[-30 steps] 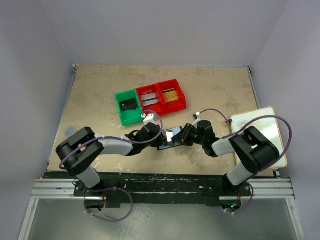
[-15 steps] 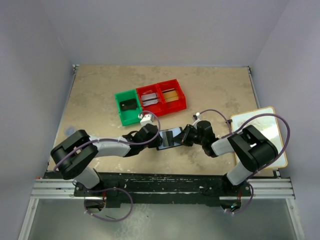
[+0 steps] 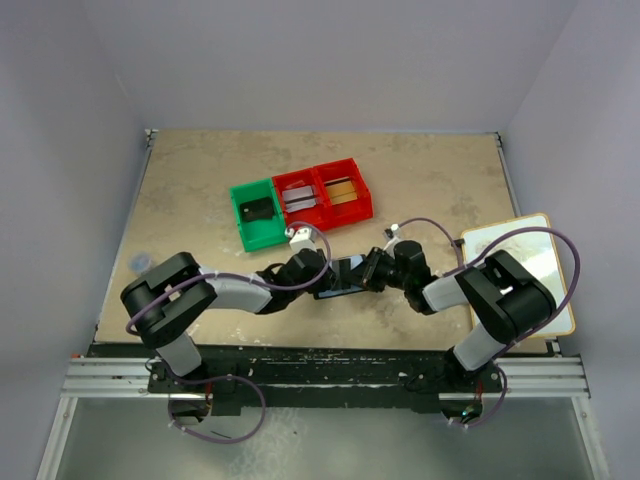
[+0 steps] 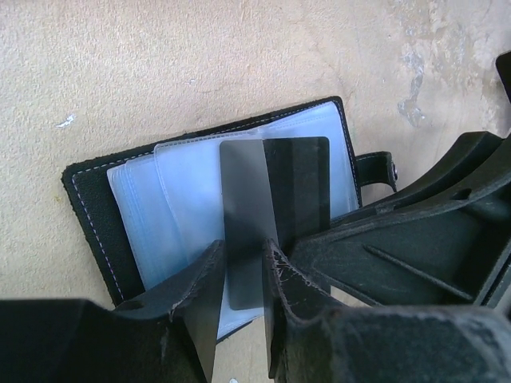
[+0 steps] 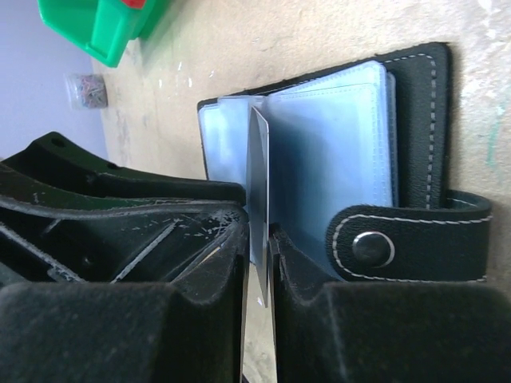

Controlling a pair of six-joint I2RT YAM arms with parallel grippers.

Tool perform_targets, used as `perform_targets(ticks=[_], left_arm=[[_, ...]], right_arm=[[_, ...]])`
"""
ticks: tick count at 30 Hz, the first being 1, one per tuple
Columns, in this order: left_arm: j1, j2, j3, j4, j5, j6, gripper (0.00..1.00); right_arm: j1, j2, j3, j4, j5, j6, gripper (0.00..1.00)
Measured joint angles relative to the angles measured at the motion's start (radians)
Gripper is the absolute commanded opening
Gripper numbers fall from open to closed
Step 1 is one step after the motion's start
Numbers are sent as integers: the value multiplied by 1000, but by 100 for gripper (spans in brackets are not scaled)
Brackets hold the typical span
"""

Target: Take the credit cards out of the card holder

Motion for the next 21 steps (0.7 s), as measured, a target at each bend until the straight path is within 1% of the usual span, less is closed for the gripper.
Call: perform_targets(ticks=[7, 10, 12, 16, 21], left_arm=[[0, 0, -6, 13, 0, -2, 23], [0, -11, -7, -1, -5, -1, 24], [-2, -27, -9, -27, -10, 2, 24], [-6, -56, -10, -89, -24, 4, 24], [-6, -63, -10, -103, -25, 7, 25]], right_arm=[[0, 0, 0, 33, -13, 24, 14], [0, -2, 0, 13, 5, 26, 24], [0, -4, 0, -7, 20, 26, 27], [0, -28, 0, -42, 39, 21, 28], [0, -49, 9, -71, 55, 18, 26]])
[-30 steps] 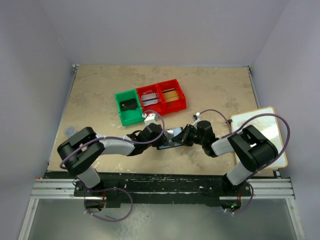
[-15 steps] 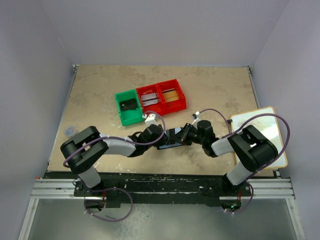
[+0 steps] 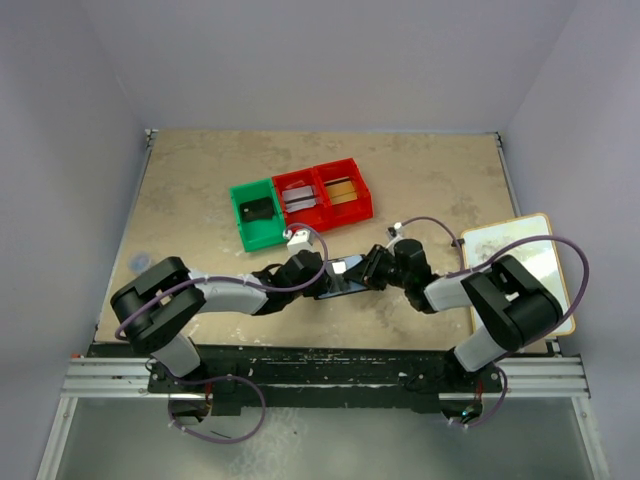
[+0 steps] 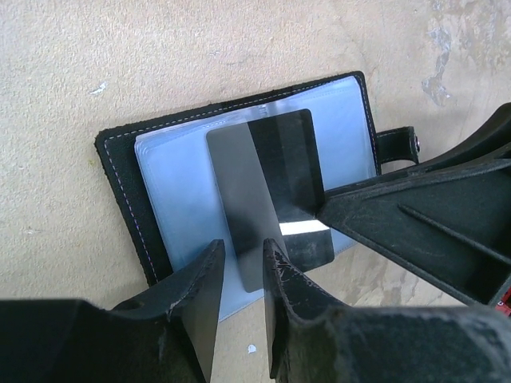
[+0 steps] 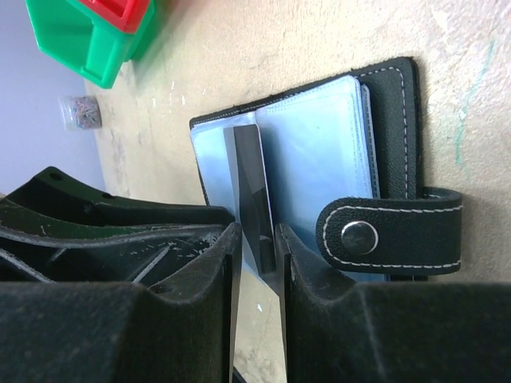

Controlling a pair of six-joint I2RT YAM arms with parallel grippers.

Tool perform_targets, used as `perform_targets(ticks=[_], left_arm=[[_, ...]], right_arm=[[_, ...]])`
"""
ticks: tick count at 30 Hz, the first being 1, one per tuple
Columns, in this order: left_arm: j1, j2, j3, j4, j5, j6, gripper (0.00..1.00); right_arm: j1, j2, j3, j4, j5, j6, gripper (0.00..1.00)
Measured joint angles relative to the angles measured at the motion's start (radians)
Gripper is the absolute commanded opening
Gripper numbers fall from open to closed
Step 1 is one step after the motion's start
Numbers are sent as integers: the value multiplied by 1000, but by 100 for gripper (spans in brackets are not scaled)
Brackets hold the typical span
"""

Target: Take the credit cards out of the card holder

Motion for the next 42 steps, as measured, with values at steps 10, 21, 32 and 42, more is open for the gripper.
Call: perform_targets(ticks=[10, 21, 32, 42], left_arm=[[0, 0, 0, 0, 2, 3, 25], [0, -6, 0, -8, 2, 3, 26], [-1, -19, 0, -27, 2, 3, 32], [-1, -102, -35, -83, -14, 4, 43]], right_arm=[[0, 30, 40, 4, -27, -14, 9], [-3, -1, 50, -53, -17, -40, 0], [-5, -129, 50, -149, 31, -92, 0], [-6, -182, 50, -224, 73, -125, 0]])
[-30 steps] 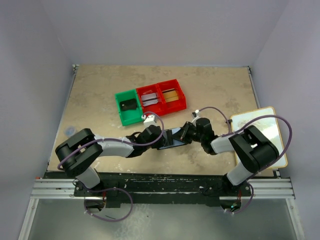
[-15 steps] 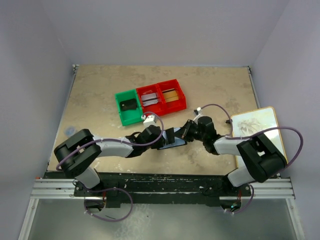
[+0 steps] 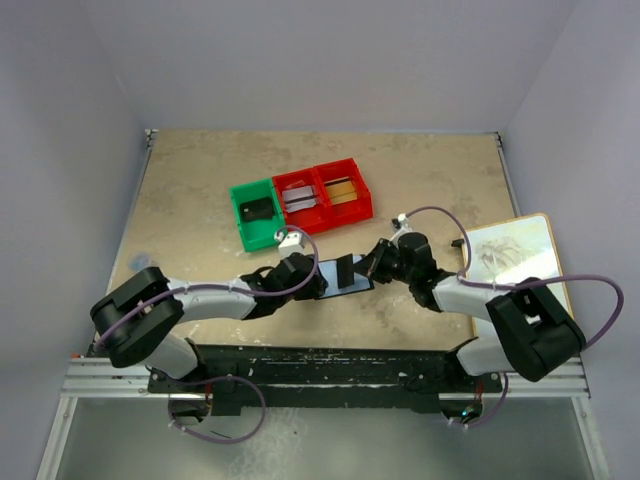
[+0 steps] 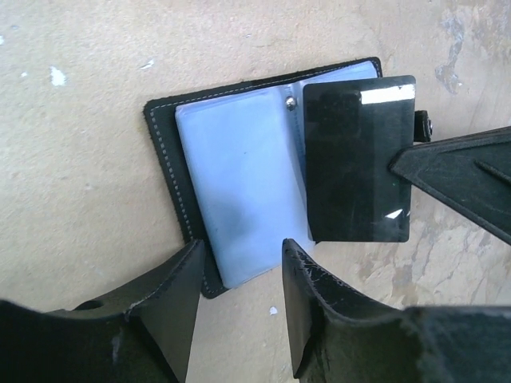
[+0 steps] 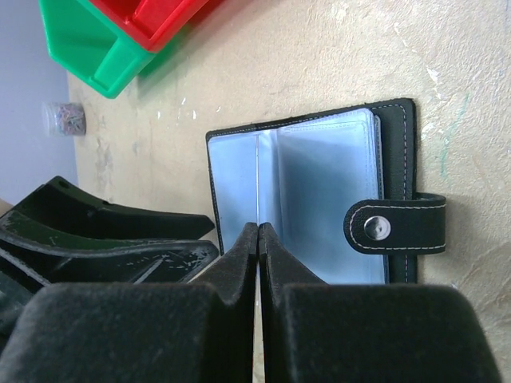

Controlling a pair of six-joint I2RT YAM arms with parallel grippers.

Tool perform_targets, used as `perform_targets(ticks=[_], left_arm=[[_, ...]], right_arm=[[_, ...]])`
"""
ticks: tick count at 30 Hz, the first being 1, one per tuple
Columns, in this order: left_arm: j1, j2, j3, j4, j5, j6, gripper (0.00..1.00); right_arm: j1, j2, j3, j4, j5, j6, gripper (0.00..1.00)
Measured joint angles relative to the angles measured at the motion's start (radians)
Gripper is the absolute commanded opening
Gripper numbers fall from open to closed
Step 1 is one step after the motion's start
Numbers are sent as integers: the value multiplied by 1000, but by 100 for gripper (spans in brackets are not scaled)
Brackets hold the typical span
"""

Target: Take the credit cards out of the card holder

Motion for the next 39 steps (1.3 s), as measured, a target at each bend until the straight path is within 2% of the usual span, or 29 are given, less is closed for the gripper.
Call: perform_targets(ticks=[8, 19, 26, 31, 39], left_arm=[[0, -93, -63, -15, -56, 0, 49], [0, -119, -69, 11, -40, 39, 46], [0, -39, 18, 21, 18, 86, 43], [0, 60, 74, 64, 64, 105, 41], [0, 161, 75, 172, 122, 96, 29]], right_arm=[[0, -14, 0, 11, -20, -29, 0], [0, 61, 84, -100, -19, -127, 1], [2, 62, 136, -199, -16, -169, 3], [2, 82, 147, -208, -21, -180, 5], [2, 106, 147, -195, -38, -178, 11]])
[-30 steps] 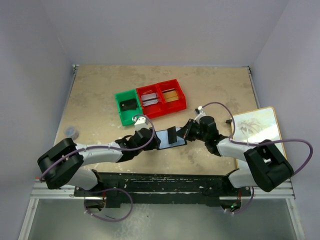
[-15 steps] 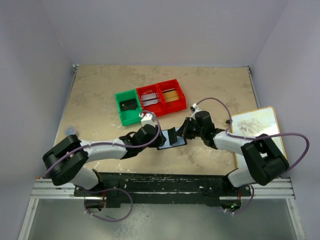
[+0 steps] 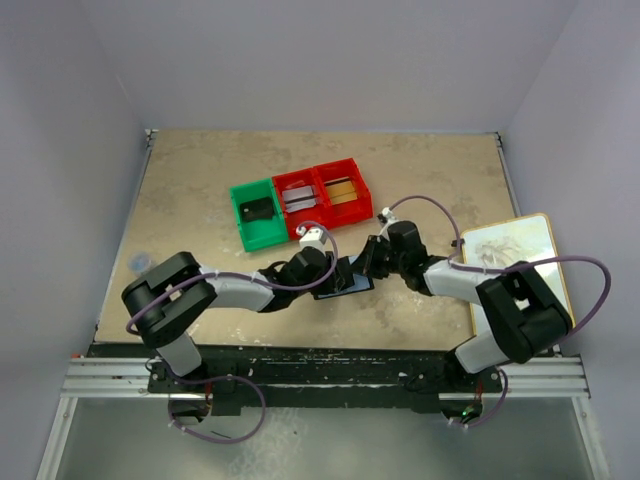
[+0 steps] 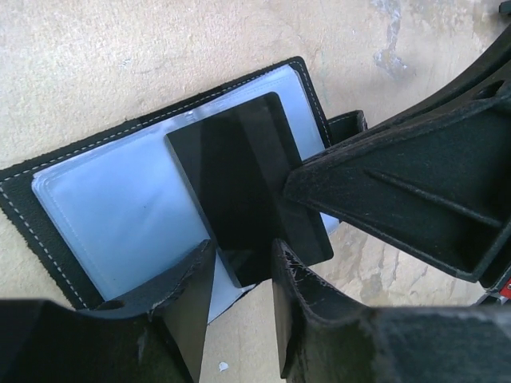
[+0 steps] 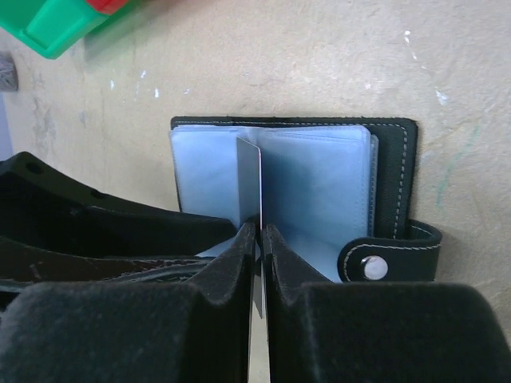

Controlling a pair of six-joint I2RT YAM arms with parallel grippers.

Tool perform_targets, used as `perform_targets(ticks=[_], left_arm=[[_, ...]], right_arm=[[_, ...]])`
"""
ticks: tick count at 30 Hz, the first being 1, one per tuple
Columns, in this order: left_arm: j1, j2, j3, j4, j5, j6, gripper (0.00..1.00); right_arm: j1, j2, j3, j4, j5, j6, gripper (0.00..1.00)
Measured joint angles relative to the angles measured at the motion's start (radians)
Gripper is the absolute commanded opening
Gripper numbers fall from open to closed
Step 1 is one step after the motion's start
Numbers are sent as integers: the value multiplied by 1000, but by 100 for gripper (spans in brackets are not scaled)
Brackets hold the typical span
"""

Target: Take the credit cards out of the card holder

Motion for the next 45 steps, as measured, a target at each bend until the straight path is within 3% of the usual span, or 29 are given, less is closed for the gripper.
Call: perform_targets(ticks=[6, 39, 45], left_arm=[[0, 17, 0, 16, 18, -1, 21], [0, 6, -19, 25, 21, -26, 20], [0, 3, -22, 24, 20, -26, 19]], right_arm=[[0, 23, 0, 60, -47, 8, 11], [0, 79, -17, 146, -101, 19, 15], [0, 89, -24, 154, -105, 22, 2]])
